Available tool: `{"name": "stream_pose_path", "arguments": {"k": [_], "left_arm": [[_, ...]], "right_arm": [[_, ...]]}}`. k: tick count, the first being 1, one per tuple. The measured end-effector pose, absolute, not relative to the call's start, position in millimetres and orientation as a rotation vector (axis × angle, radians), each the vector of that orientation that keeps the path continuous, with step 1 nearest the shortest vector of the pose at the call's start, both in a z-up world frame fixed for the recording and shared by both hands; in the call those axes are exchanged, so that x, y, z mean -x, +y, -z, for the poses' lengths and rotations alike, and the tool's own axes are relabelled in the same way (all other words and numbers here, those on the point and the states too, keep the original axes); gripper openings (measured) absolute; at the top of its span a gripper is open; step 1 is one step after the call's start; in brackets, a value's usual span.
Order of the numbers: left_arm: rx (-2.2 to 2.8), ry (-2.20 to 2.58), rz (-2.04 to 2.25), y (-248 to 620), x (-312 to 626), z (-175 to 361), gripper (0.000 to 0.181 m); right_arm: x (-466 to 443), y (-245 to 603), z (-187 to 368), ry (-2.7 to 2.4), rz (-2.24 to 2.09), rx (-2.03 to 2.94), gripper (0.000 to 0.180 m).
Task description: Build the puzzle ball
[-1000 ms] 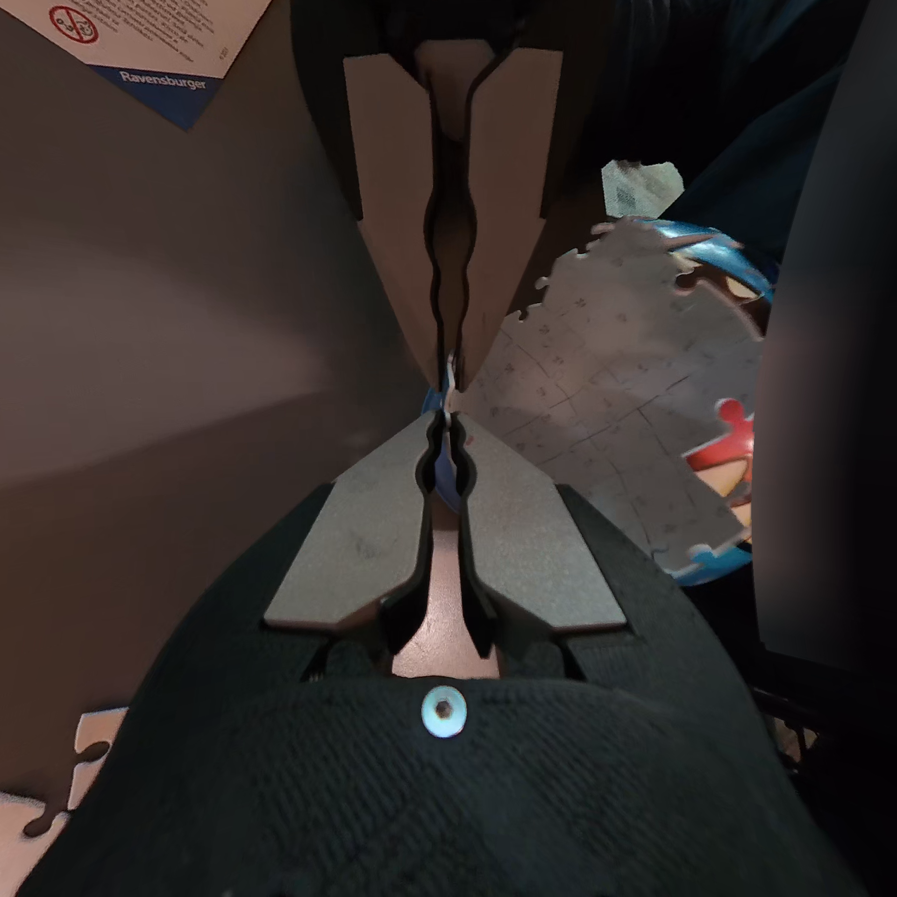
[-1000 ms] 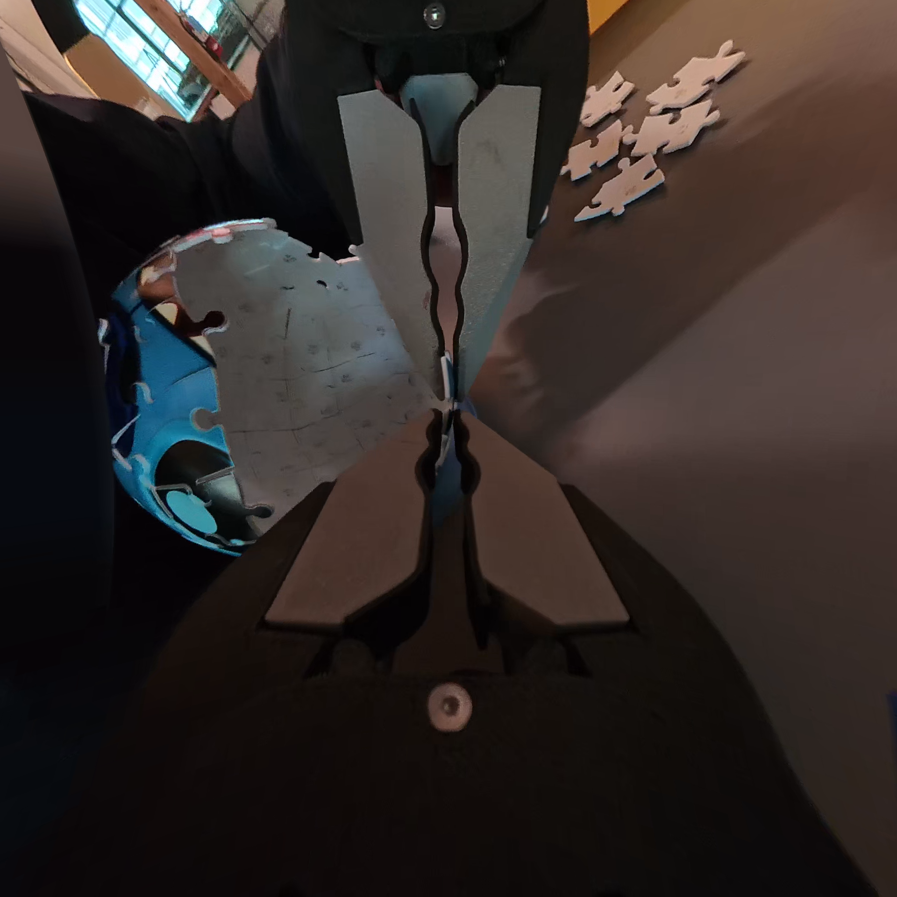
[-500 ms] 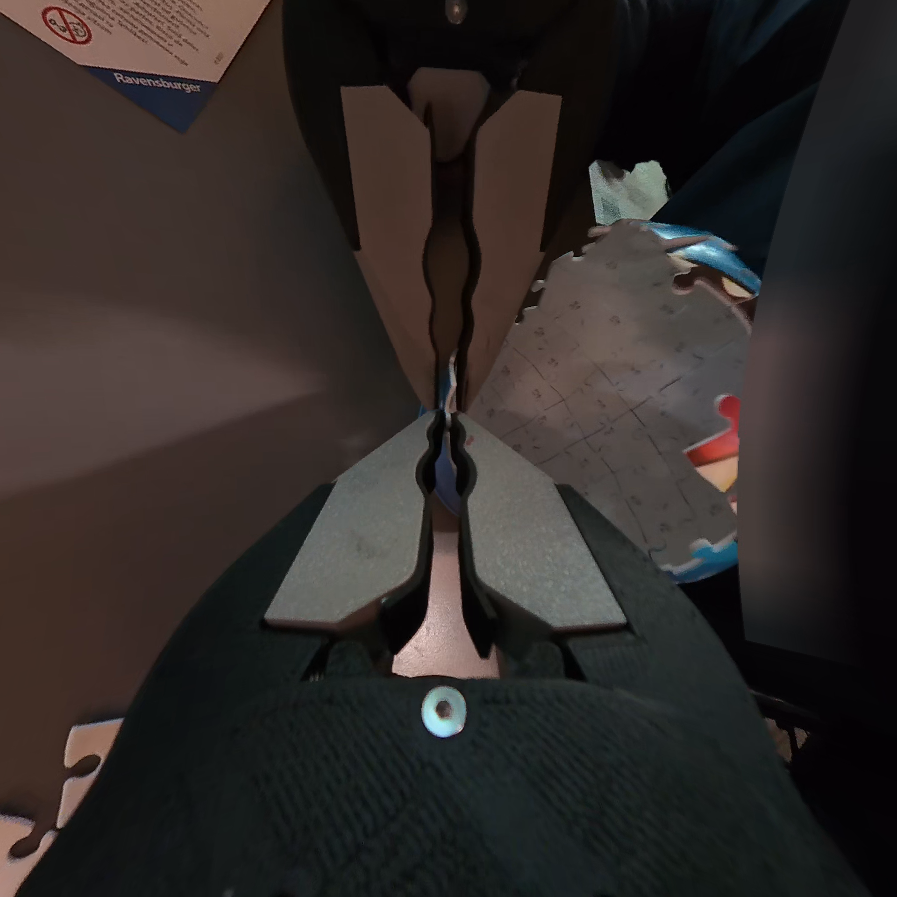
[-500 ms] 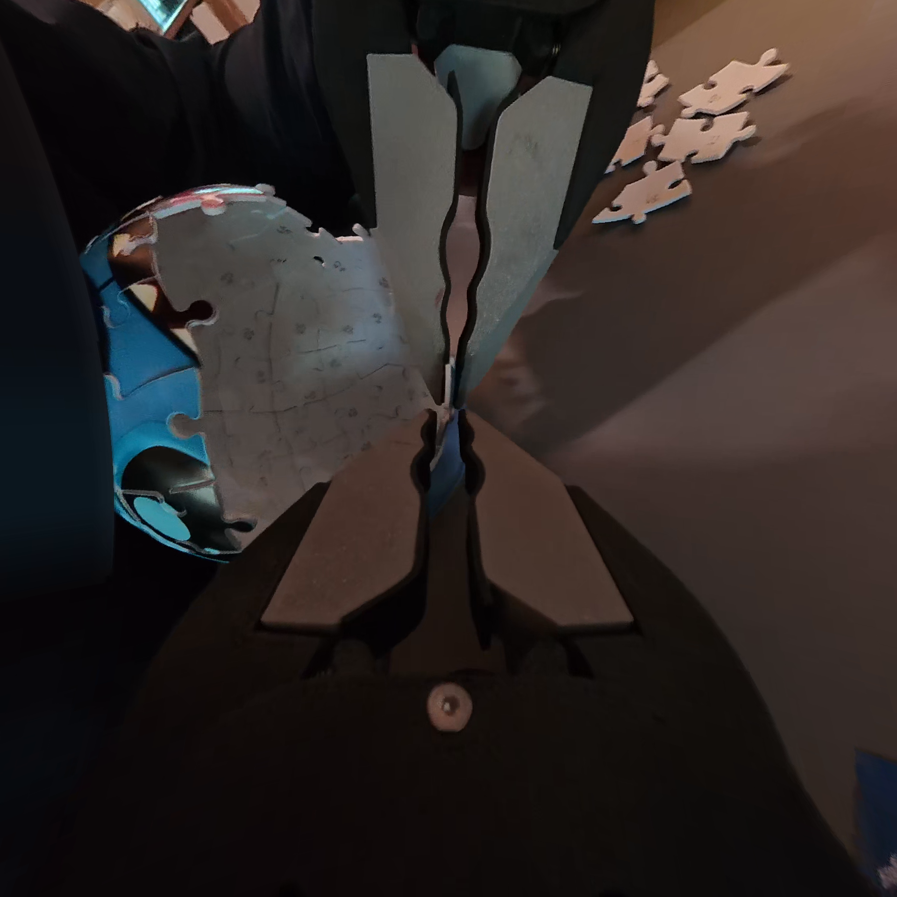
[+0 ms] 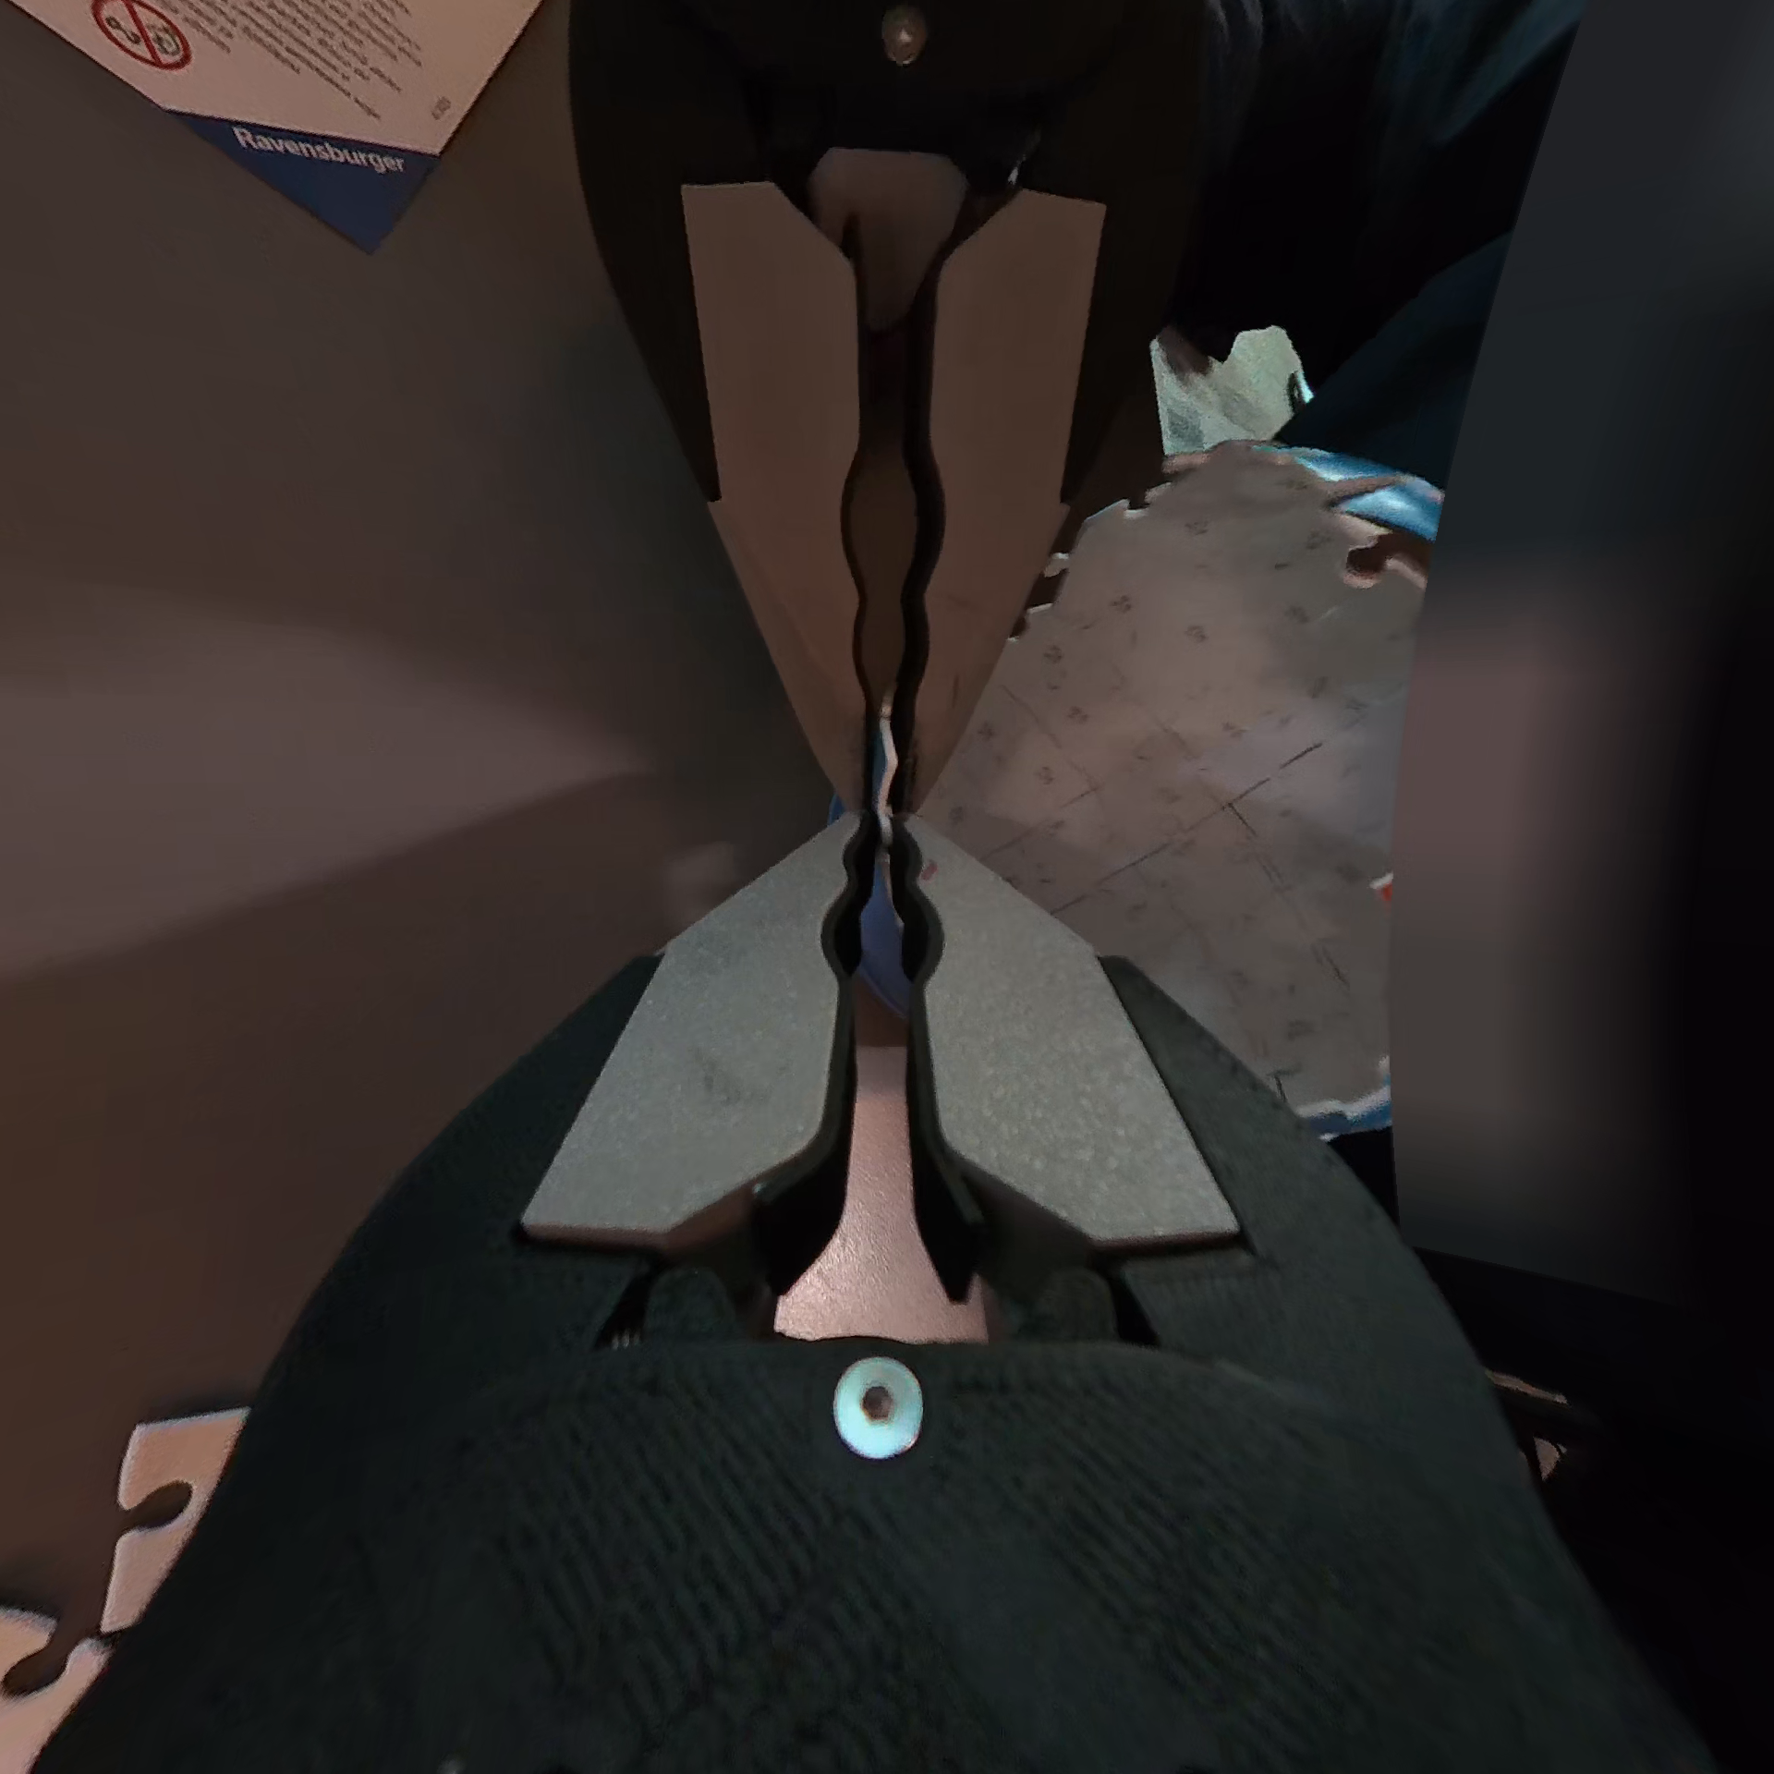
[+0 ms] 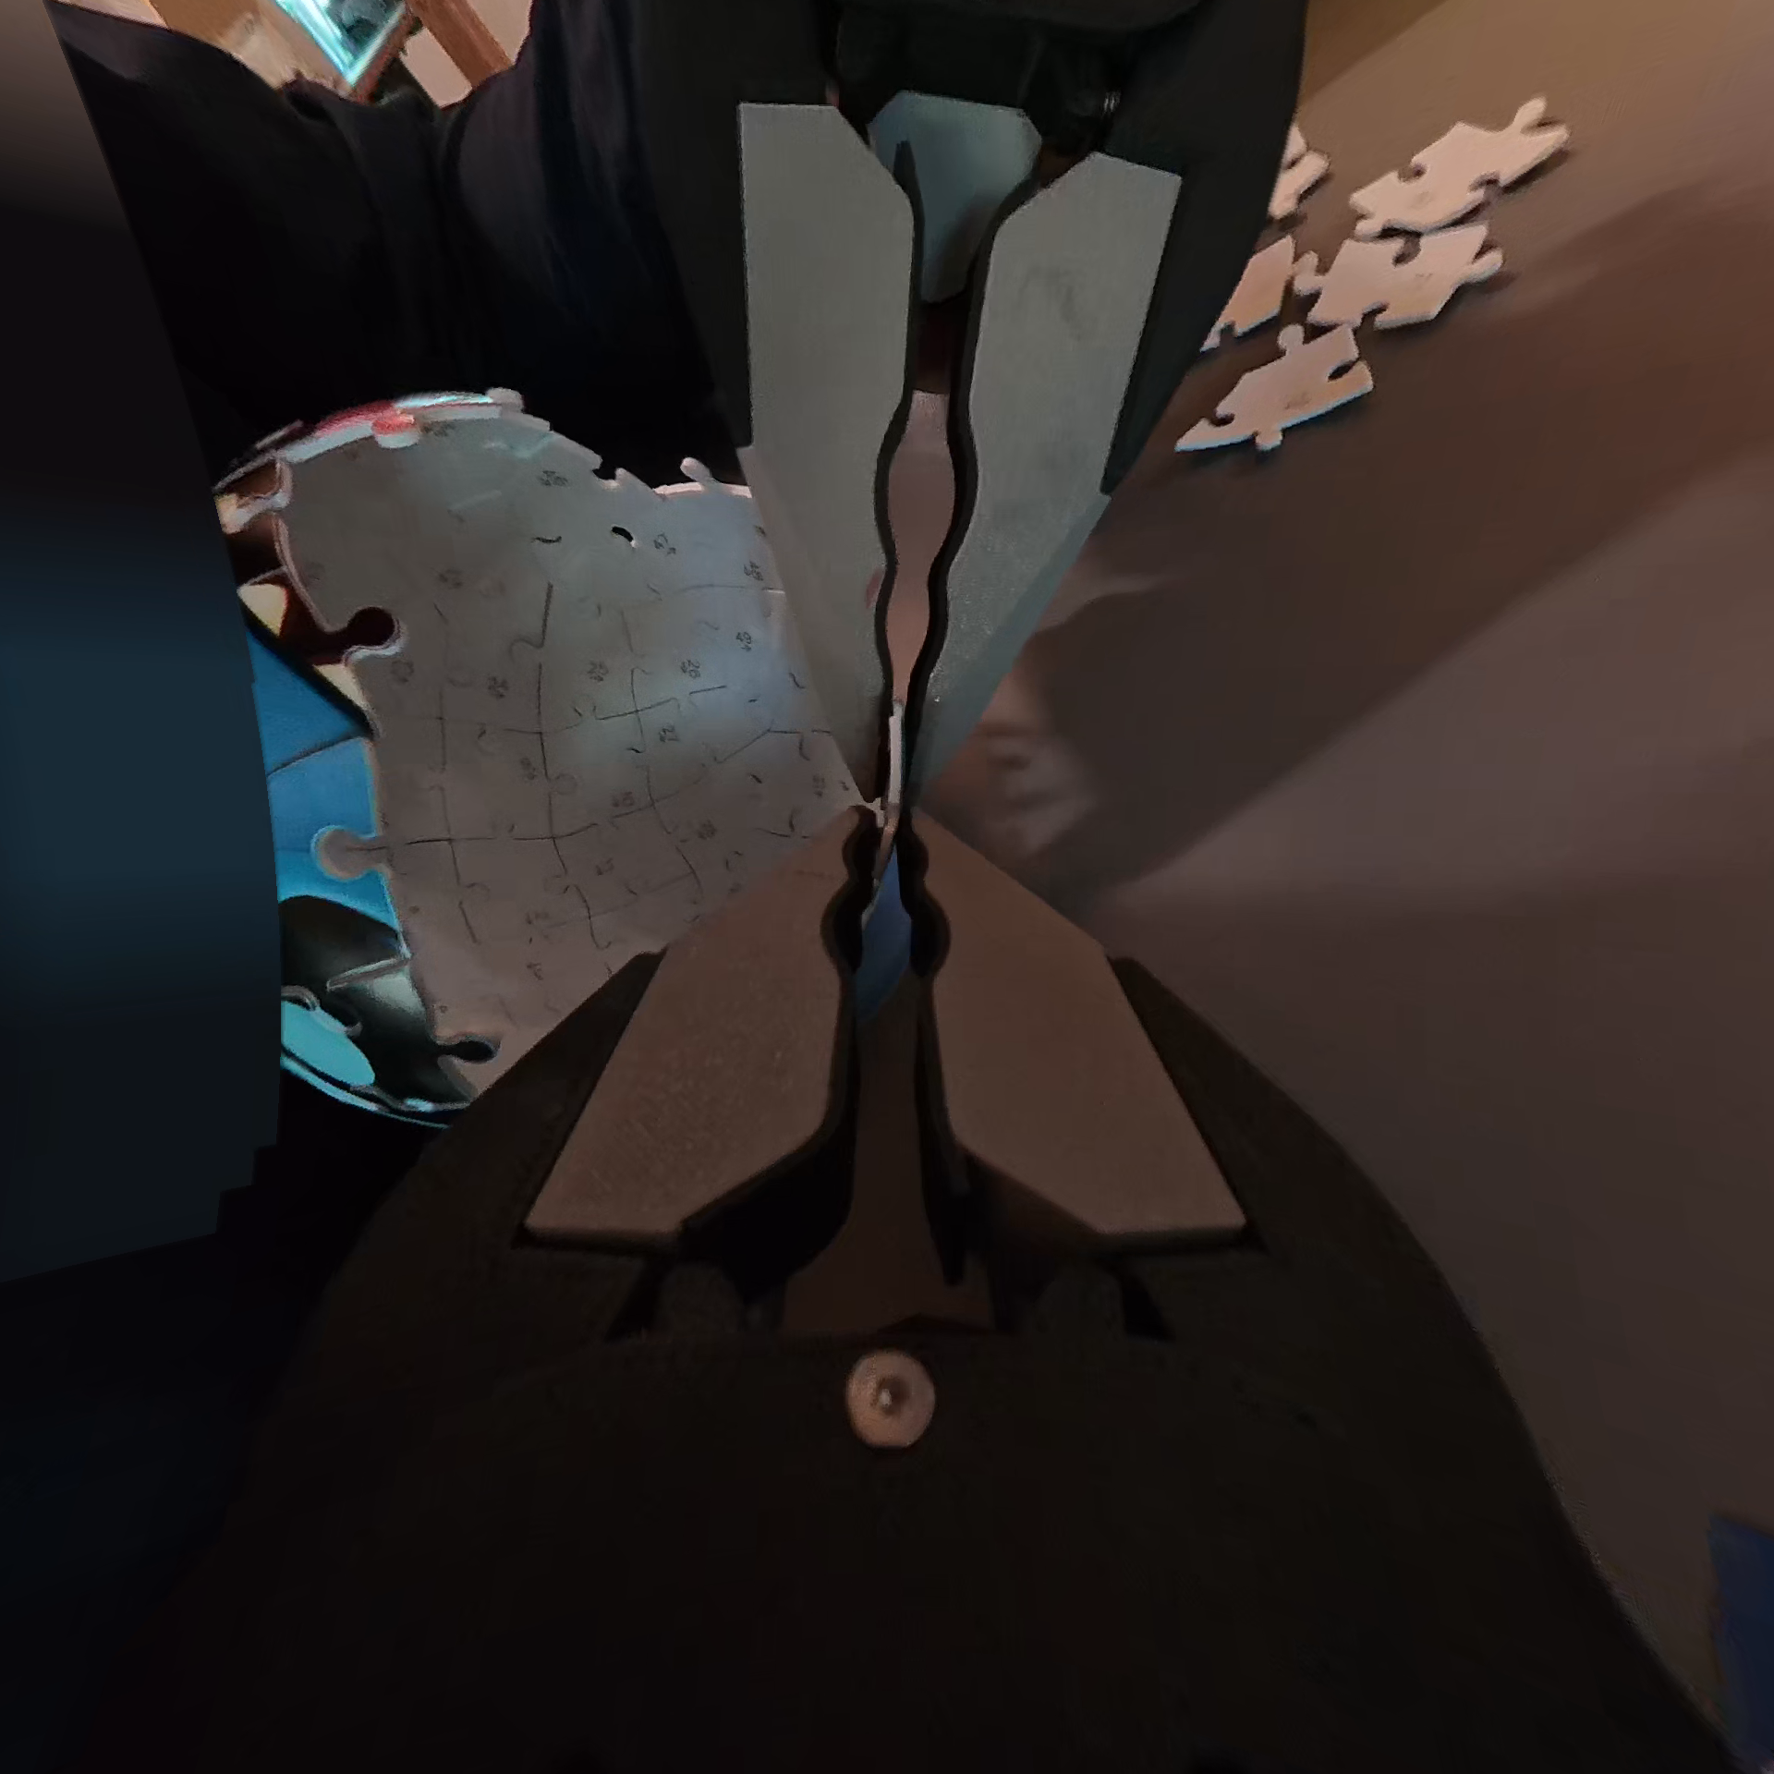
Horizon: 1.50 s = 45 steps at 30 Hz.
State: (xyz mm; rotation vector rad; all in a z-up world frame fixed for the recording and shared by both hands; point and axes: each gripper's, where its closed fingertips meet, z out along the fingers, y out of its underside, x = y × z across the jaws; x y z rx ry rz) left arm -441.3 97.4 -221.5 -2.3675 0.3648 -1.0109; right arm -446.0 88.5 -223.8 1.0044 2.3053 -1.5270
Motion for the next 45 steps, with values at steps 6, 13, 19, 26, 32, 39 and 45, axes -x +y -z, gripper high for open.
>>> {"name": "stream_pose_path", "arguments": {"k": [6, 13, 19, 26, 32, 39, 45], "left_arm": [[2.4, 0.407, 1.008, 93, 435, 227, 0.001], [2.411, 0.398, 0.995, 93, 437, 228, 0.001], [2.401, 0.387, 1.0, 94, 437, 228, 0.0], [2.376, 0.371, 1.023, 96, 437, 224, 0.002], [2.361, 0.363, 1.008, 98, 439, 218, 0.006], [2.326, 0.336, 0.898, 99, 453, 196, 0.015], [2.164, 0.148, 0.567, 101, 504, 130, 0.027]], "right_arm": [[439, 86, 229, 2.139, 1.435, -1.089, 0.0], [440, 85, 231, 2.125, 1.426, -1.119, 0.0], [440, 93, 222, 2.118, 1.475, -1.093, 0.01], [445, 102, 214, 2.11, 1.557, -1.099, 0.013], [450, 109, 204, 2.112, 1.628, -1.114, 0.012], [452, 117, 192, 2.143, 1.708, -1.11, 0.014], [456, 122, 183, 2.19, 1.785, -1.12, 0.016]]}}
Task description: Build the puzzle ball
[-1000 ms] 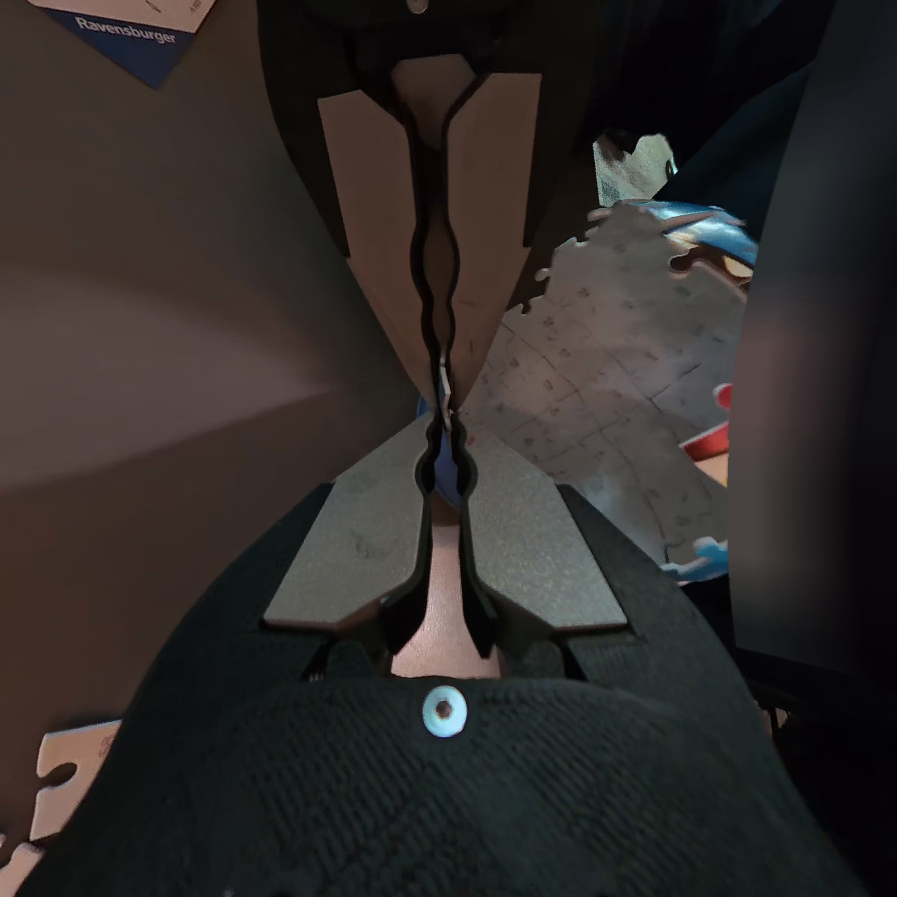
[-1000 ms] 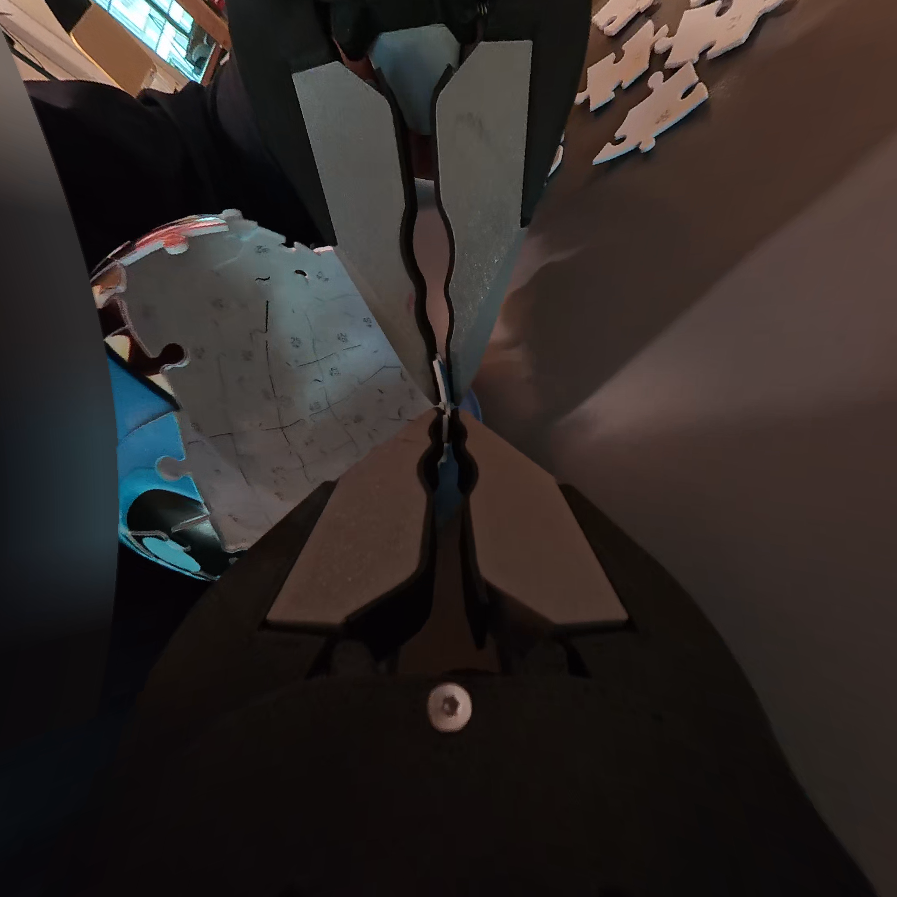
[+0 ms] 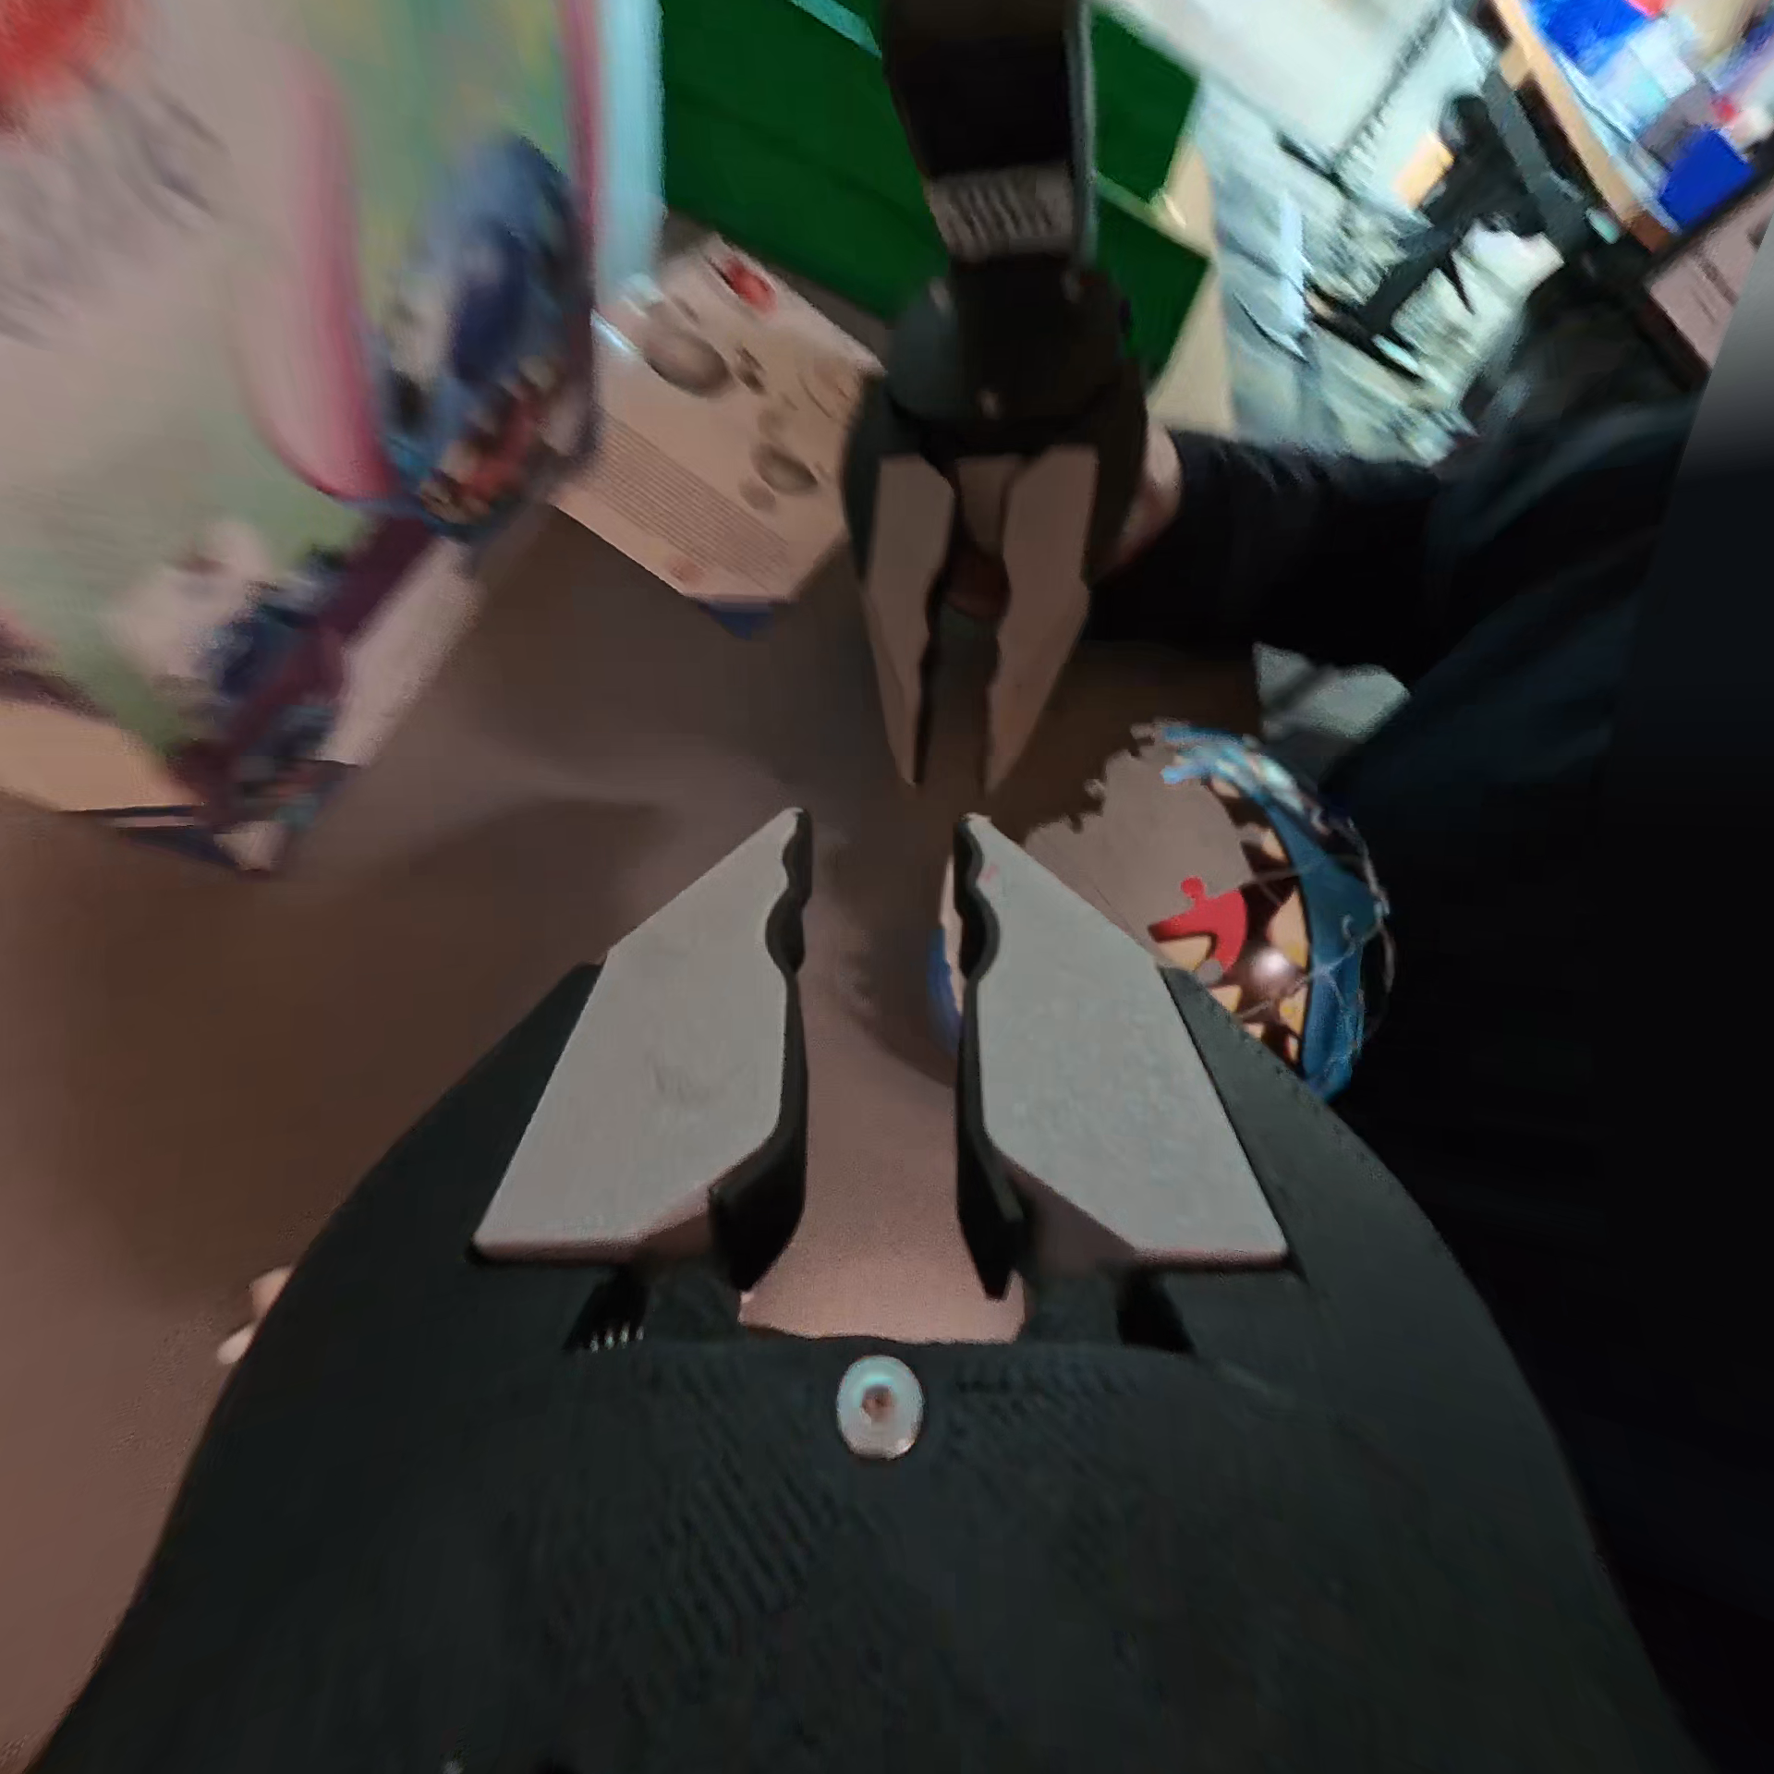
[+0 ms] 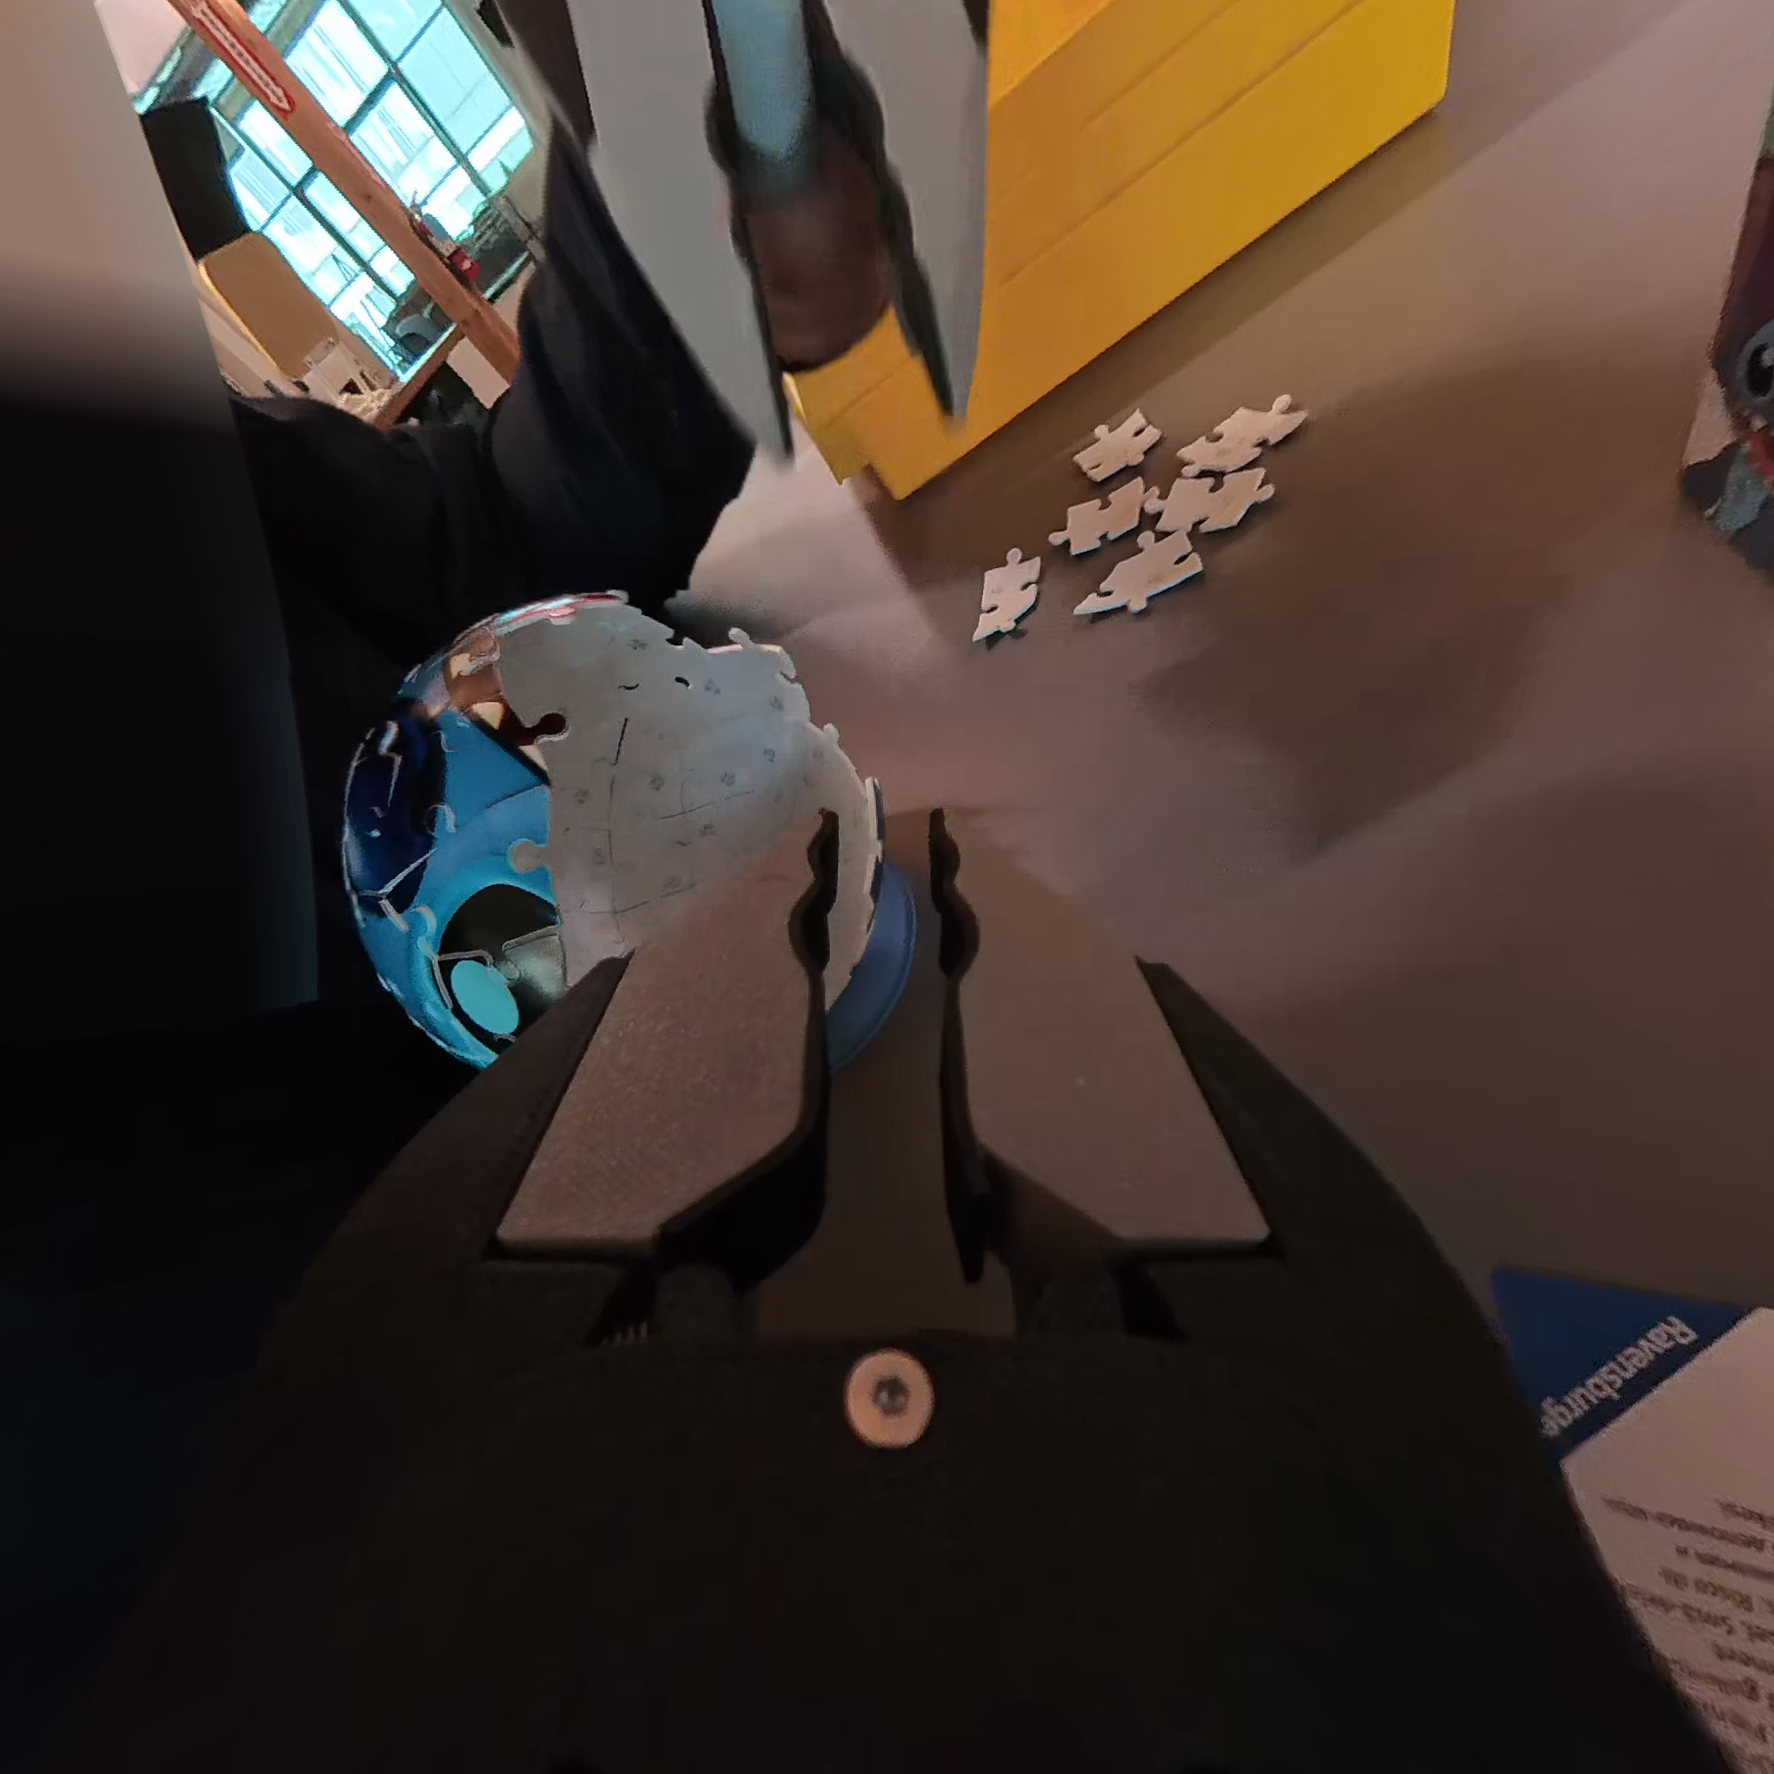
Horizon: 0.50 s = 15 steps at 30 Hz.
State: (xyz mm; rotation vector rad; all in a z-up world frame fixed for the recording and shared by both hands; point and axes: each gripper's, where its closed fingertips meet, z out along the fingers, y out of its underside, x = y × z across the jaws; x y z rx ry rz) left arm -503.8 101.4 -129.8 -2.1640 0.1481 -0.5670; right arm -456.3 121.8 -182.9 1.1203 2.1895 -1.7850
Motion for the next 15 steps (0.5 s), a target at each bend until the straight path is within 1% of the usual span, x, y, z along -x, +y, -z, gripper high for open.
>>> {"name": "stream_pose_path", "arguments": {"k": [3, 6, 9, 12, 15], "left_arm": [[2.064, -0.007, 0.303, 88, 544, 90, 0.028], [2.028, -0.078, 0.147, 68, 559, 75, 0.032], [2.03, -0.138, 0.077, 55, 561, 82, 0.036], [2.08, -0.186, 0.046, 43, 558, 105, 0.046], [2.102, -0.225, 0.012, 34, 553, 121, 0.046]], "right_arm": [[459, 127, 178, 2.192, 1.828, -1.151, 0.016], [460, 132, 174, 2.198, 1.86, -1.184, 0.016], [459, 135, 171, 2.192, 1.894, -1.207, 0.017], [459, 139, 166, 2.228, 1.923, -1.221, 0.019], [459, 143, 162, 2.26, 1.947, -1.237, 0.021]]}}
